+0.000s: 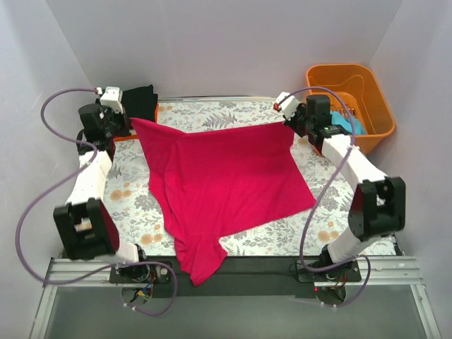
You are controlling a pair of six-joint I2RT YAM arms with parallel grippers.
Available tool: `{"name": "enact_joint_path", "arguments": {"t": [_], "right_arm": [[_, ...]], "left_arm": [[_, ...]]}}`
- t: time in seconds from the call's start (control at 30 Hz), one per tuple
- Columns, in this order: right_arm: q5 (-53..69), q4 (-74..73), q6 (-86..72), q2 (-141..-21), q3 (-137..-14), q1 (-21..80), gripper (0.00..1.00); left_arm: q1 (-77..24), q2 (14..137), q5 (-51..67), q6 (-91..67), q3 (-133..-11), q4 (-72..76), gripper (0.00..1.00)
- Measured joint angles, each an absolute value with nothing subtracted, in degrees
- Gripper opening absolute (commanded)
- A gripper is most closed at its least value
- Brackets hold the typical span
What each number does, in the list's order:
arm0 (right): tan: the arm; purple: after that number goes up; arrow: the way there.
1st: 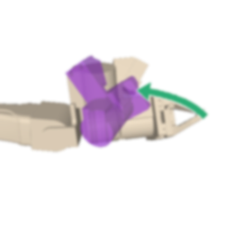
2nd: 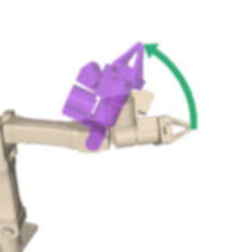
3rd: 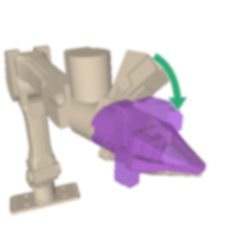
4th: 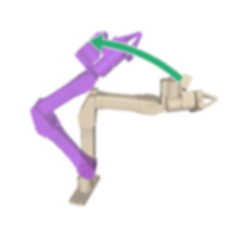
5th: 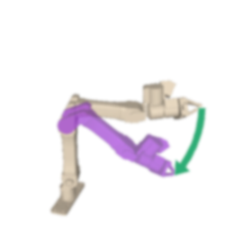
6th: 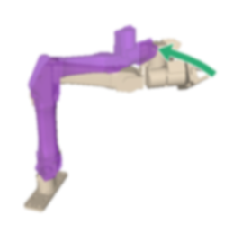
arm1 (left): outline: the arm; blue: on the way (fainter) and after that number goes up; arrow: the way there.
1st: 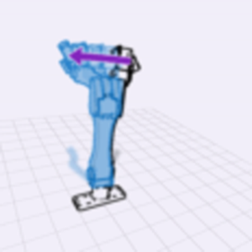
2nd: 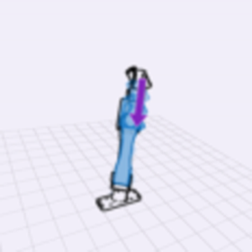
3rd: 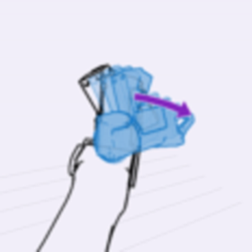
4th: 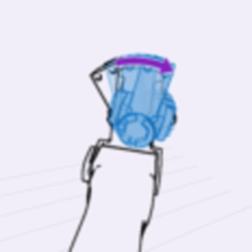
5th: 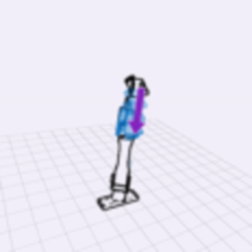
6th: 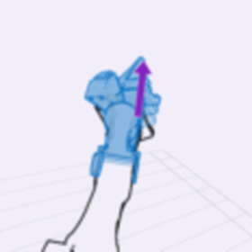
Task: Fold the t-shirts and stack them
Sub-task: Fold the tshirt
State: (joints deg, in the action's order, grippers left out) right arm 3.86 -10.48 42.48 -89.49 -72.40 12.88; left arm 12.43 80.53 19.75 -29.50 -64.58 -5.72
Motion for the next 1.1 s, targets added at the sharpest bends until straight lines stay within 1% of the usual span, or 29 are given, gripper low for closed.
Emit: {"name": "enact_joint_path", "arguments": {"t": [0.17, 0.3, 0.37, 0.63, 0.8, 1.0, 1.1], "right_arm": [[1.4, -5.1, 43.0, -102.8, -79.0, 12.9, 0.01], [-0.9, -2.5, 44.2, -111.1, -84.5, 12.9, 0.01], [-2.0, -1.5, 44.7, -114.2, -87.0, 12.9, 0.01], [-7.9, 0.8, 45.9, -125.0, -98.5, 12.8, 0.01], [-10.7, 2.2, 47.0, -128.3, -102.9, 12.7, 0.01], [-10.6, 2.4, 48.8, -128.5, -103.1, 12.3, 0.01], [-9.1, 2.4, 50.0, -127.4, -100.7, 11.9, 0.01]], "left_arm": [[11.8, 98.7, 21.5, -30.7, -73.7, -1.6, 0.0], [10.9, 110.0, 21.5, -31.0, -82.2, -1.3, 0.0], [10.2, 112.3, 21.3, -31.0, -84.4, -1.6, 0.0], [7.6, 118.6, 14.8, -30.4, -94.0, -4.7, 0.0], [5.0, 119.5, 8.4, -28.6, -97.5, -6.1, 0.0], [2.6, 119.3, 7.7, -28.5, -97.1, -9.3, 0.0], [2.5, 118.2, 9.2, -28.3, -95.3, -11.3, 0.0]]}}
